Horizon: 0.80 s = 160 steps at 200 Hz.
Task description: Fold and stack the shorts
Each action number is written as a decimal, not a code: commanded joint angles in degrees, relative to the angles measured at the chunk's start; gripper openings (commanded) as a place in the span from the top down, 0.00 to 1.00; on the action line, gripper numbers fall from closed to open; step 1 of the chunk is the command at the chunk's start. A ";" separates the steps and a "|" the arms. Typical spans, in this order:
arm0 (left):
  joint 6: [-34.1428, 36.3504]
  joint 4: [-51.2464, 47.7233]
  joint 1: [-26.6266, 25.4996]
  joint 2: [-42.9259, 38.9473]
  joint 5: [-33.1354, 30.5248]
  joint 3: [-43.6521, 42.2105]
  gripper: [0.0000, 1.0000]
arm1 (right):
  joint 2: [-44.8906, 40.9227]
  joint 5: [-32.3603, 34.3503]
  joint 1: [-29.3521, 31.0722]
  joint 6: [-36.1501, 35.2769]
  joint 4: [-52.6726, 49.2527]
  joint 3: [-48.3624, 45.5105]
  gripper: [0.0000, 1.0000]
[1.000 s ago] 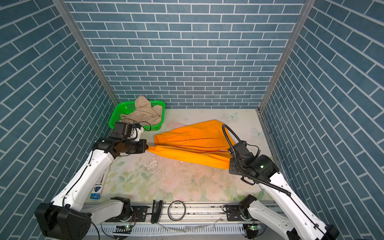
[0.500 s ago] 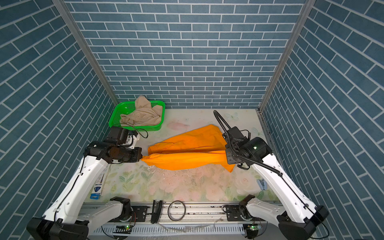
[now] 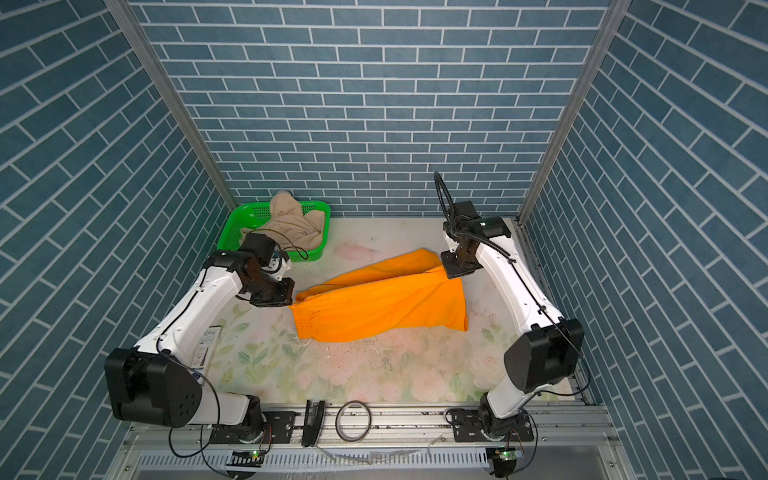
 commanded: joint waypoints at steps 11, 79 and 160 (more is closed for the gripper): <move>2.56 -1.64 2.69 5.39 -0.73 3.56 1.00 | 8.76 -3.99 -1.08 -10.82 -3.83 9.62 1.00; 3.49 -0.18 3.64 12.80 0.86 7.00 1.00 | 20.37 -6.39 -2.49 -14.00 -6.04 21.73 1.00; 1.64 5.64 5.46 16.30 1.53 5.39 1.00 | 26.63 -9.96 -3.71 -14.78 -4.34 25.64 1.00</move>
